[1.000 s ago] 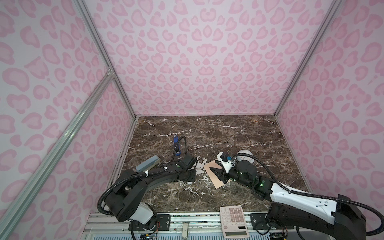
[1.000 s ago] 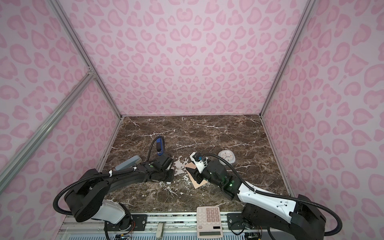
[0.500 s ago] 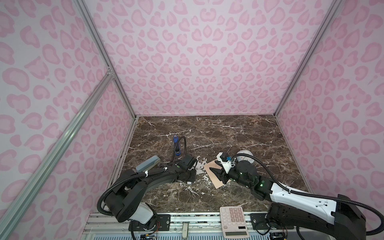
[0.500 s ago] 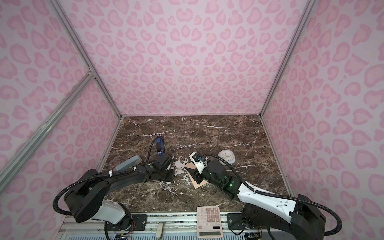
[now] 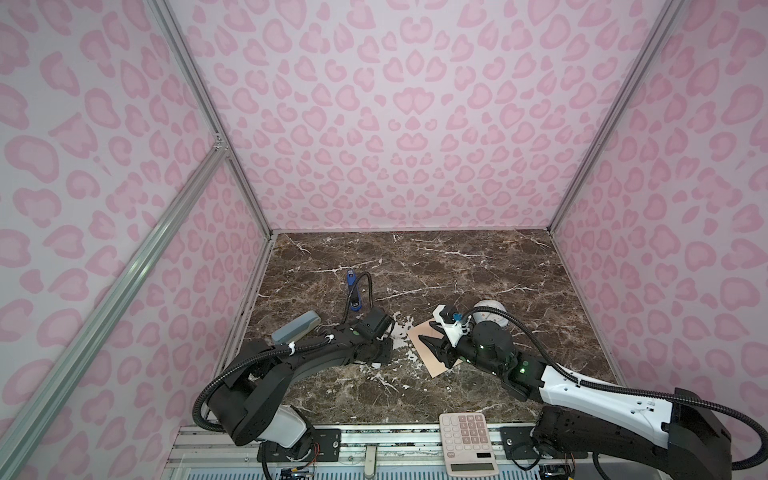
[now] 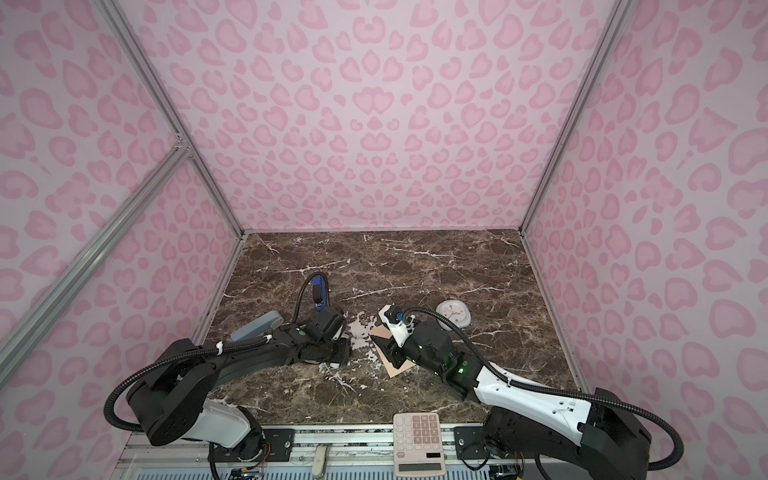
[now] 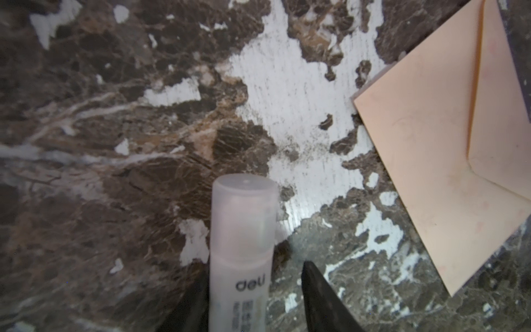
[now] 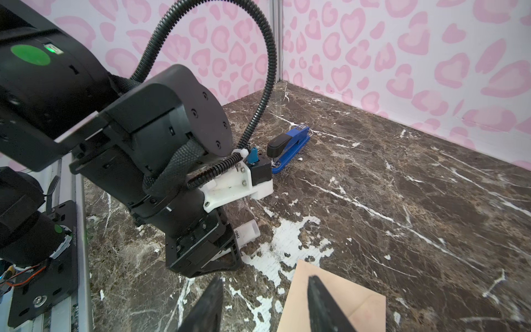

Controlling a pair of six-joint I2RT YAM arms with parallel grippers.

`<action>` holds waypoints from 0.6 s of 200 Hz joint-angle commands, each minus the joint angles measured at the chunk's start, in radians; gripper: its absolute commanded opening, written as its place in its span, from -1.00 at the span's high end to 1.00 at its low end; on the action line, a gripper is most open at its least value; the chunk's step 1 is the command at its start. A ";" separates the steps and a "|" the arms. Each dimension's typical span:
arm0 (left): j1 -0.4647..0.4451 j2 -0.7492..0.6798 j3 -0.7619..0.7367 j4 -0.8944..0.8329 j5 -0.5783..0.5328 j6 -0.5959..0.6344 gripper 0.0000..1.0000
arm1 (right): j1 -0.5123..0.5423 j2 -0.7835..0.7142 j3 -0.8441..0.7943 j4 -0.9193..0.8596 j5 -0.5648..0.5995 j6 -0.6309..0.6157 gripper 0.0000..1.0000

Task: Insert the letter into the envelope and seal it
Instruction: 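Lower the capped glue stick to the table with the left gripper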

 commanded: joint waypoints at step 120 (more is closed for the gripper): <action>-0.031 -0.045 0.023 -0.101 -0.040 -0.023 -0.48 | 0.010 0.018 0.011 0.038 0.011 0.004 0.01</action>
